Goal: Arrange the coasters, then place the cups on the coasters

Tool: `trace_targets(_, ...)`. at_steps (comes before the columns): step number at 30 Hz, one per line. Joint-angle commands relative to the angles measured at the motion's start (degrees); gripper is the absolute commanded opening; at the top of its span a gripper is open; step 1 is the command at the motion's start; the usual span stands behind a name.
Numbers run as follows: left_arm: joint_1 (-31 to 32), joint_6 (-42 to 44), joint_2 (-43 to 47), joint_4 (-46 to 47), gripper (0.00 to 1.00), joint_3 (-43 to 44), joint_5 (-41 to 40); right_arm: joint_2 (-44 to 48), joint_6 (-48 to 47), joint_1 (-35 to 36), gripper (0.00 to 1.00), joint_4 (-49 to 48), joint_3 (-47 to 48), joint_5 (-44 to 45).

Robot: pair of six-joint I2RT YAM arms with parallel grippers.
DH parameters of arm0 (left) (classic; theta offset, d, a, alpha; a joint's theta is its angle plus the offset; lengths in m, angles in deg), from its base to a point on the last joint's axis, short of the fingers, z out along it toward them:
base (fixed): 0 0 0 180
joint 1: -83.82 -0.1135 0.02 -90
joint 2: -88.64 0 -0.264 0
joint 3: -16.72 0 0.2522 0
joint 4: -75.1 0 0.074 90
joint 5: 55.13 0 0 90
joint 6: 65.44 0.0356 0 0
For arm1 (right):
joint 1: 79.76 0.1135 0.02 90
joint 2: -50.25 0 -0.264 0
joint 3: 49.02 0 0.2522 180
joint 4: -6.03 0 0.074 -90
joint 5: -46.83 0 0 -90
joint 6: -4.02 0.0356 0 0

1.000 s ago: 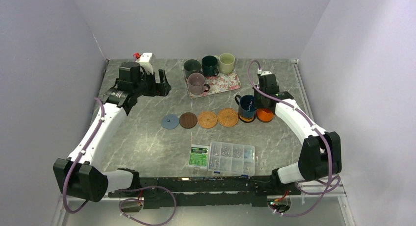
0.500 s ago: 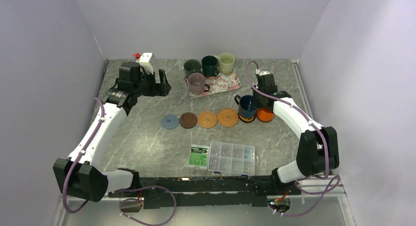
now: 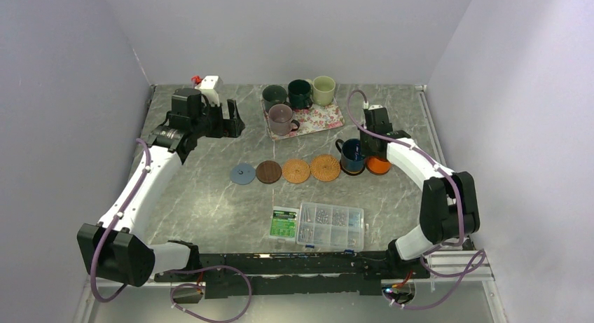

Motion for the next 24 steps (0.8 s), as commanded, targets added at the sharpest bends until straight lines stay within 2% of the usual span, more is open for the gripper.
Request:
trace_targets(1,-0.10,0.34,0.03,1.58,0.92,-0.05,1.10,0.33,-0.34,-0.46,0.00,-4.99,0.56,1.39)
trace_targets(24,-0.07,0.33,0.13,1.56,0.92,0.04,1.20,-1.92,-0.52,-0.93,0.00,-5.29,-0.17,0.99)
